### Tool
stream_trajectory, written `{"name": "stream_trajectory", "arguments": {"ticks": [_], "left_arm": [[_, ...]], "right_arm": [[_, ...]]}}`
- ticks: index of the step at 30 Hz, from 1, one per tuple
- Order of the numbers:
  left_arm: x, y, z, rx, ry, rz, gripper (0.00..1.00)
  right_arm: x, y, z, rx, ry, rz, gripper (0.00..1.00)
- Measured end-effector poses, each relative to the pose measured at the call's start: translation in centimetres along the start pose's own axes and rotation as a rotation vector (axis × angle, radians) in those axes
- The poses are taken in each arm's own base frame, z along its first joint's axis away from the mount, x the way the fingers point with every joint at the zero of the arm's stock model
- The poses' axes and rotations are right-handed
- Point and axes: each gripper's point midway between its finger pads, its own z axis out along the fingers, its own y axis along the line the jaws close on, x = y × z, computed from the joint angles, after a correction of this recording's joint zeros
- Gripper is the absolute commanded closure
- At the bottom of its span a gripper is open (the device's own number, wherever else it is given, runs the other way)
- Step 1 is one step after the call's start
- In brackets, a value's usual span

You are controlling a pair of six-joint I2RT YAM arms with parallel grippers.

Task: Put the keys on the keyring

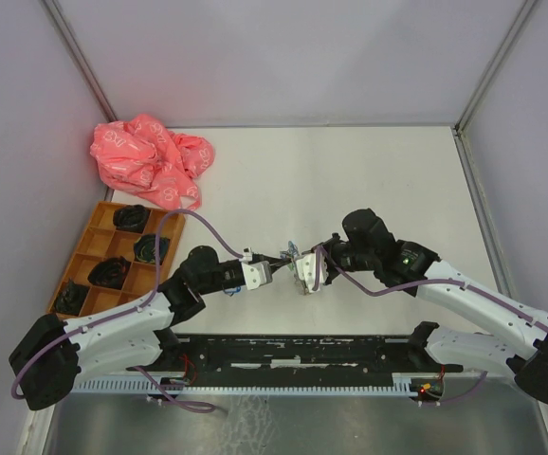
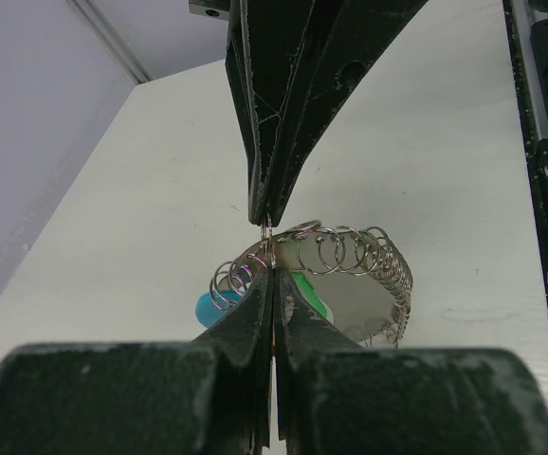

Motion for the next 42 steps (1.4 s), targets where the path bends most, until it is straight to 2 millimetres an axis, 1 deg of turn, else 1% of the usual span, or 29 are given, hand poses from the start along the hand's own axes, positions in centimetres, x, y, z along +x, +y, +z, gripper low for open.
{"name": "stream_trajectory", "arguments": {"ticks": [11, 18, 42], "left_arm": [[0.02, 0.0, 0.0, 0.0, 0.001, 0.0, 0.97], [0.42, -0.23, -0.14, 0.007, 0.019, -0.008, 0.97], [0.35, -0.08, -0.16, 0.001, 0.019, -0.006, 0.97]], "right_arm": [[-0.04, 0.05, 0.02, -0.001, -0.001, 0.003, 0.99], [0.06, 0.02, -0.01, 0.001, 0.004, 0.006, 0.99], [0.04, 0.14, -0.01, -0.001, 0.004, 0.022, 0.99]]}}
